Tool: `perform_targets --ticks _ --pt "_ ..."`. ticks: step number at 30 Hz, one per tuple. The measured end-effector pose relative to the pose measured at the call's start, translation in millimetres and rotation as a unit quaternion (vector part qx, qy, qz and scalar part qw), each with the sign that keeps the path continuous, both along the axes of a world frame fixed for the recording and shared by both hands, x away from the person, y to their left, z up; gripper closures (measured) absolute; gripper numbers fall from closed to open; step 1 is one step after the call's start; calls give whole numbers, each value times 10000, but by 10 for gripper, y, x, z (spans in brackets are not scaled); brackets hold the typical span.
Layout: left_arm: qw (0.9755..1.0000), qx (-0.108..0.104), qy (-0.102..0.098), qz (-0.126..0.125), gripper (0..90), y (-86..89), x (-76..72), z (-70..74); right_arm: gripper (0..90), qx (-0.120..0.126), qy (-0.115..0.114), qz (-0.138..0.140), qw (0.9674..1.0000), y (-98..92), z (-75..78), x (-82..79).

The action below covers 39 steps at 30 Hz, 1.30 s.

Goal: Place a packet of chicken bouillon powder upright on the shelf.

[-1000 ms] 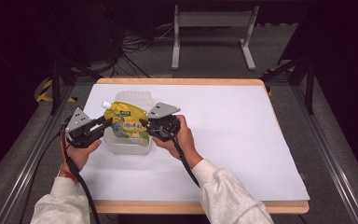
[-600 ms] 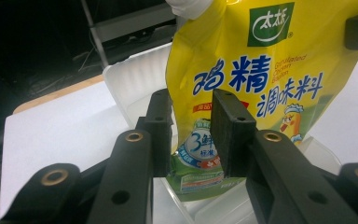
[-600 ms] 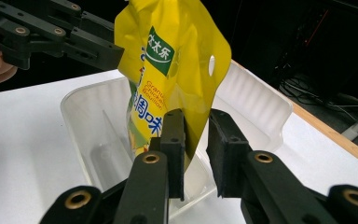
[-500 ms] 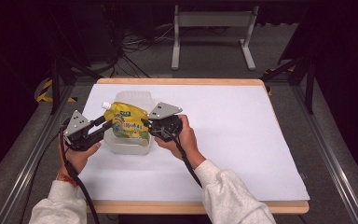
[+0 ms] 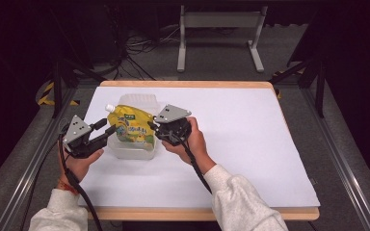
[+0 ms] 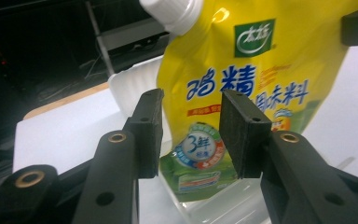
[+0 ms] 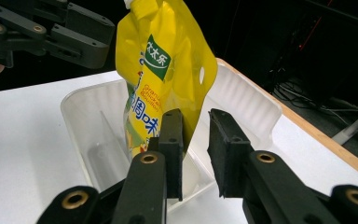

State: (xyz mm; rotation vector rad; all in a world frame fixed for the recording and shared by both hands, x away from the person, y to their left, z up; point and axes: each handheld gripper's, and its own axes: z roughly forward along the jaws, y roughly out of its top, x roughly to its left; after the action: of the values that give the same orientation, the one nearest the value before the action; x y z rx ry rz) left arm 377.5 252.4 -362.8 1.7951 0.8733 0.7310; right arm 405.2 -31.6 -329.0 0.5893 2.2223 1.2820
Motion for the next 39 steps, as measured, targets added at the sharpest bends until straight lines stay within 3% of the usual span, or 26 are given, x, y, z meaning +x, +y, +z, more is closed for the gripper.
perform_targets --ticks 9,10,19,39 --pt "10000 -37 -83 27 471 -68 -56 -2 738 -119 -123 -12 9999 -82 34 -49" --pt "9999 -27 -98 57 430 -81 -62 -3 731 -150 -158 -27 9998 -107 40 -60" --pt "9998 116 -170 -28 360 -233 -152 4 701 -230 -264 -123 9993 -261 85 -102" --pt "9980 409 -245 -415 278 -490 -391 -26 592 -817 -542 -329 9946 -668 58 -238"
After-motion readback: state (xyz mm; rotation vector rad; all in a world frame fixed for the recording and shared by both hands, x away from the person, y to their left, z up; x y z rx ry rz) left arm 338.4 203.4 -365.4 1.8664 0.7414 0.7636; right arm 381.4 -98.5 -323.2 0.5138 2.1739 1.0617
